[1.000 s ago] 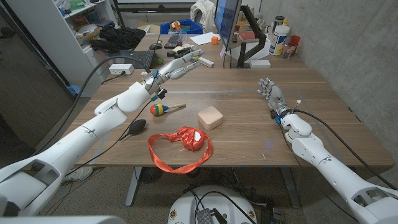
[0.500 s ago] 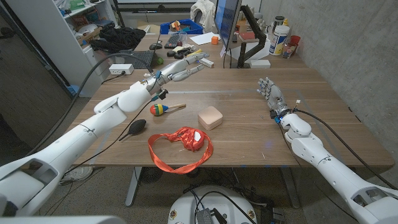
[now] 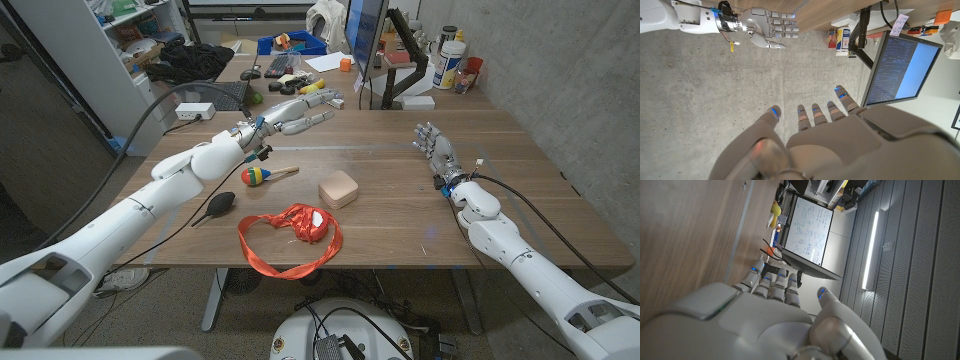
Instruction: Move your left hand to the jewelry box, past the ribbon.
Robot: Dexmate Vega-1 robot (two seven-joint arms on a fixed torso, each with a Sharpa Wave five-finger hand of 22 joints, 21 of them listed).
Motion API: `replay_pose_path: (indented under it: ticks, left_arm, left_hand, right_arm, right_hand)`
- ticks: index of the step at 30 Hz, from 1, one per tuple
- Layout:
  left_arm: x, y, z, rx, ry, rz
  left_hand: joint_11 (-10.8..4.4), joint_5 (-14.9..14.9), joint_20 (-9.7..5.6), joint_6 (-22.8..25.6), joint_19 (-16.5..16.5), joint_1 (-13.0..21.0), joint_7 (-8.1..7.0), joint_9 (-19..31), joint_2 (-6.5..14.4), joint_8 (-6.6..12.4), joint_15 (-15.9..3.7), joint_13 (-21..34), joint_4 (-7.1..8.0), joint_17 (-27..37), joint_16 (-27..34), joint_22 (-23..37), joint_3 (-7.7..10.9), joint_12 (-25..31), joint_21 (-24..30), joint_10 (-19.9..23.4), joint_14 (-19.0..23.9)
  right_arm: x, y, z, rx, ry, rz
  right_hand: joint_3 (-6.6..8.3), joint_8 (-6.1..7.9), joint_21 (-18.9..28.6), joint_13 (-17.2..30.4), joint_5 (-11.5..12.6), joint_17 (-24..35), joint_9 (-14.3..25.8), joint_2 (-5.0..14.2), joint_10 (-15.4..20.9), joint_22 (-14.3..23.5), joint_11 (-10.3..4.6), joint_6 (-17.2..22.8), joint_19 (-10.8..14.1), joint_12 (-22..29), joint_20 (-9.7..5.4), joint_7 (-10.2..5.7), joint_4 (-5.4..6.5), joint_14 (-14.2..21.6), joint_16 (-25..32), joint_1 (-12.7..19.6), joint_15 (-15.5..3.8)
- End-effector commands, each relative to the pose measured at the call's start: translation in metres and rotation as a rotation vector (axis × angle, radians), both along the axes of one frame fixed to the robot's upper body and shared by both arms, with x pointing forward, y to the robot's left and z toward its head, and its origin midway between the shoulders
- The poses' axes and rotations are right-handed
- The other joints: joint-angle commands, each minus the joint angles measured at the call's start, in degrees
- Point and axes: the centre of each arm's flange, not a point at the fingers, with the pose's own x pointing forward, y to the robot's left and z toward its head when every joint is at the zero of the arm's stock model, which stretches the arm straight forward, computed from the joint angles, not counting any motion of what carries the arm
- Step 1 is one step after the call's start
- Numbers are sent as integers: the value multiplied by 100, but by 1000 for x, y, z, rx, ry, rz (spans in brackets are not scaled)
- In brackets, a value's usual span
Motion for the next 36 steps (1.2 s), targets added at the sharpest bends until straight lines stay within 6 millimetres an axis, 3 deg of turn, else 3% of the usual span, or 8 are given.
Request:
replay_pose_path:
  ticks: [1,36]
  left_arm:
    - [1,-6,-4,65,-22,27]
    - [6,-16,-17,159,-6,56]
  left_hand:
    - [-38,42,-133,59,15,63,-16,17,-16,26,-322,18,-40,3,-1,27,23,37,-42,20,-9]
    - [-77,60,-142,139,31,136,-34,15,-67,12,-352,18,-107,1,-4,28,23,27,-94,38,-5]
  right_arm:
    - [-2,1,3,-8,-12,3]
    - [-4,0,2,-15,-19,7]
  right_hand:
    - [-17,47,-8,21,34,10,10,252,19,17,30,44,41,45,3,-22,-12,12,-4,69,25]
    - [-28,45,-63,21,35,8,10,251,19,19,44,44,59,43,12,-25,-25,14,-5,86,29]
